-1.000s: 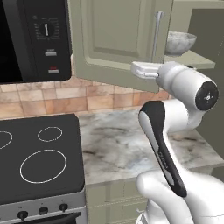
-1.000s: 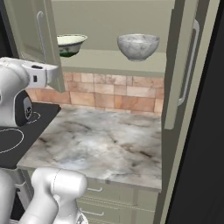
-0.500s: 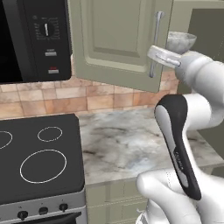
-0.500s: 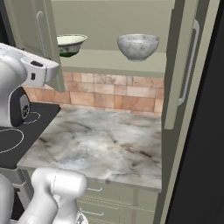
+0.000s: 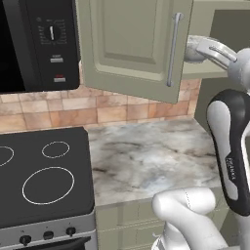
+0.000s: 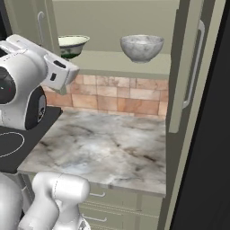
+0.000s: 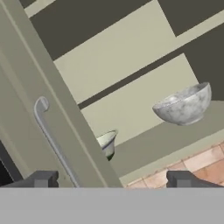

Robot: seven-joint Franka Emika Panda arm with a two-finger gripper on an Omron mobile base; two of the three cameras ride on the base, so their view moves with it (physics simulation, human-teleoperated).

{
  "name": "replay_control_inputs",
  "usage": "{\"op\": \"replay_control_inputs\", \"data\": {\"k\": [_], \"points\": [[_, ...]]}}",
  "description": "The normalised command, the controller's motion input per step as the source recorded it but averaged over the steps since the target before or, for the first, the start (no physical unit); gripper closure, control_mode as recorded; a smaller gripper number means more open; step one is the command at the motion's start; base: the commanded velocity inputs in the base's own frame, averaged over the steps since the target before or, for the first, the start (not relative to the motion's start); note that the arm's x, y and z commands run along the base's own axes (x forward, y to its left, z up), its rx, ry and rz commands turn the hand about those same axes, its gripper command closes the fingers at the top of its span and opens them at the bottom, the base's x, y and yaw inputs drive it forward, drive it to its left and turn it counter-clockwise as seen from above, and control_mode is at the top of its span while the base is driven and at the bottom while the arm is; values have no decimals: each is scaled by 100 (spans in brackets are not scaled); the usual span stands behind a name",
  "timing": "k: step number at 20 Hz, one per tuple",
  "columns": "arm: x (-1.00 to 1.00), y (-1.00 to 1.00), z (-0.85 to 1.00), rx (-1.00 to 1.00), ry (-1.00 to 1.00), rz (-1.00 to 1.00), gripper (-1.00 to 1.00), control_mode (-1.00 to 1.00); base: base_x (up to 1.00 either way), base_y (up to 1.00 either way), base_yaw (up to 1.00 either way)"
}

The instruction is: Move the bowls from the cabinet to the plates on the dining table.

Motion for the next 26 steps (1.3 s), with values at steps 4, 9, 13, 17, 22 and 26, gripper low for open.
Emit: {"op": "replay_control_inputs", "data": {"k": [4, 9, 13, 17, 22, 26], "points": [[-8, -35, -11, 2, 14, 11, -100, -100, 0, 0, 0], [0, -19, -32, 0, 18, 15, -100, -100, 0, 0, 0], [0, -13, -34, 0, 20, 18, -100, -100, 0, 0, 0], [23, -7, -4, -2, 9, 11, -100, -100, 0, 0, 0], [48, 0, 0, -2, 1, 3, -100, -100, 0, 0, 0], [59, 0, 0, -6, 0, 0, -100, -100, 0, 0, 0]]}}
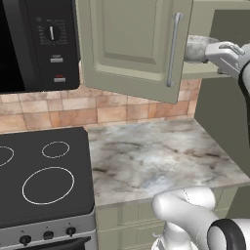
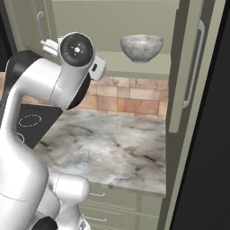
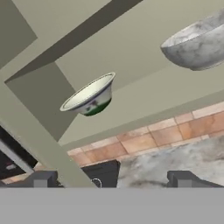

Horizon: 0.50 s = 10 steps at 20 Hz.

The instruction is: Move the bowls from the cabinet to the plates on the dining table.

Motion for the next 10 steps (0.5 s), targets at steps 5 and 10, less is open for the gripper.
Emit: {"op": "replay_control_inputs", "data": {"k": [5, 10], "points": [[62, -1, 0, -2, 0, 0, -100, -100, 0, 0, 0], [60, -15, 0, 0, 0, 3, -100, -100, 0, 0, 0]]}}
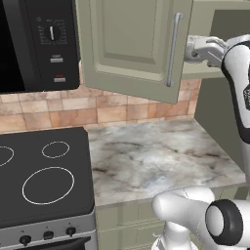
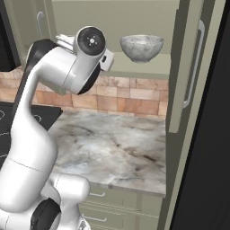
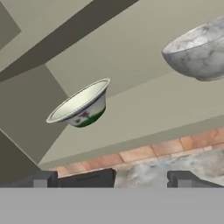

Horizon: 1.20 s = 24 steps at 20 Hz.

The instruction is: Move the bowls from the cabinet to the plates on the dining table.

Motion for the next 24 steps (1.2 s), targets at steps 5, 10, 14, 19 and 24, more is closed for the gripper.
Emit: {"op": "replay_control_inputs", "data": {"k": [5, 10, 14, 19, 24], "points": [[64, -22, 0, 0, 1, 6, -100, -100, 0, 0, 0], [58, 1, -8, 0, 5, 7, -100, -100, 0, 0, 0], [37, 26, -5, 0, 6, 8, -100, -100, 0, 0, 0], [29, 29, -1, 0, 5, 7, -100, -100, 0, 0, 0], [12, 34, -2, 0, 3, 6, -100, -100, 0, 0, 0]]}}
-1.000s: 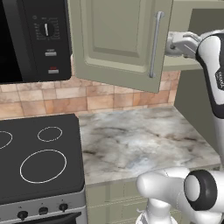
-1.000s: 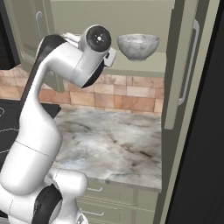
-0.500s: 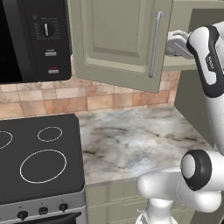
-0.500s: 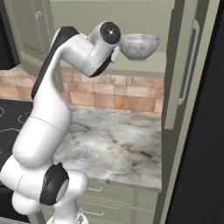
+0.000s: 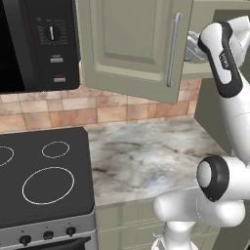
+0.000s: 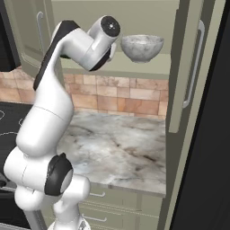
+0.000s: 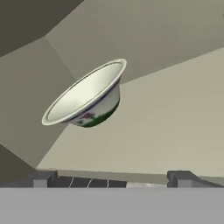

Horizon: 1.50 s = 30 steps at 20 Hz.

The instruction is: Move the bowls from the cabinet to the plates on the dining table.

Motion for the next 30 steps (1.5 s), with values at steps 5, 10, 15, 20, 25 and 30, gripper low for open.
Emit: {"op": "replay_control_inputs", "data": {"k": [5, 10, 15, 20, 25, 30], "points": [[1, 36, -1, 0, 1, 7, -100, -100, 0, 0, 0], [-35, 41, 0, 0, 0, 9, -100, -100, 0, 0, 0], [-67, 47, 0, 0, 0, 10, -100, -100, 0, 0, 0], [-79, 52, 0, 0, -2, 10, -100, -100, 0, 0, 0], [-70, 54, 0, 0, -2, 10, -100, -100, 0, 0, 0], [-53, 56, -3, 0, -1, 8, -100, -100, 0, 0, 0]]}}
